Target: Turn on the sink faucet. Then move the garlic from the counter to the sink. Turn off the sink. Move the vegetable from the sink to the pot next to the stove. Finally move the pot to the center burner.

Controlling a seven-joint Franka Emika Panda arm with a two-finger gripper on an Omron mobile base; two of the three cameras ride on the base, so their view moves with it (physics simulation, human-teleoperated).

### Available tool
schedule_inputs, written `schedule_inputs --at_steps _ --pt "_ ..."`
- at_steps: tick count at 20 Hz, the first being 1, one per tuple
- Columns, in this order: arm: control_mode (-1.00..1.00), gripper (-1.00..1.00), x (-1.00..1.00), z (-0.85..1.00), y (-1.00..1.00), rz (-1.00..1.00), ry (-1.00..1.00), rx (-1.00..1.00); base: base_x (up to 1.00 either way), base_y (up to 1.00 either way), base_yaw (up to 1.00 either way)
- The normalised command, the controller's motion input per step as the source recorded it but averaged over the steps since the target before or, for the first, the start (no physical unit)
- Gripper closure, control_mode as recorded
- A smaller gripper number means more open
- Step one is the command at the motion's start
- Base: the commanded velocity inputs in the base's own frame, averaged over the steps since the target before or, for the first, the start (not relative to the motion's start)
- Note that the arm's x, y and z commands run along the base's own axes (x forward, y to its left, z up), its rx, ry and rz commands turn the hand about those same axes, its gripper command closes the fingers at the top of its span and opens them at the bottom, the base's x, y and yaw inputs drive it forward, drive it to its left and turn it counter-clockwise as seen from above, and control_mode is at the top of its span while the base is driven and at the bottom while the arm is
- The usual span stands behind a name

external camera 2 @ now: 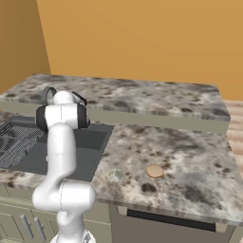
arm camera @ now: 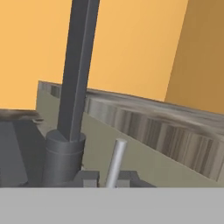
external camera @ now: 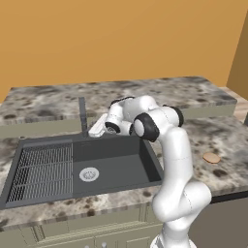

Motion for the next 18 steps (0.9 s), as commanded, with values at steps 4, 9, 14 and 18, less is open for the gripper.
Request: schedule_inputs --at_steps 4,9,14,18 --pt "-1.0 1.0 0.05 0.07 0.03 -0.17 0.0 0.0 0.0 0.0 0.0" --pt "-1.0 1.0 0.0 0.01 0.0 -0.19 0.0 0.0 0.0 0.0 0.0" --pt "-1.0 1.0 0.04 -0.01 -0.04 -0.04 0.01 0.01 0.0 0.0 0.0" --pt "-1.0 1.0 0.07 -0.02 -0.14 0.0 0.0 0.02 0.0 0.0 0.0"
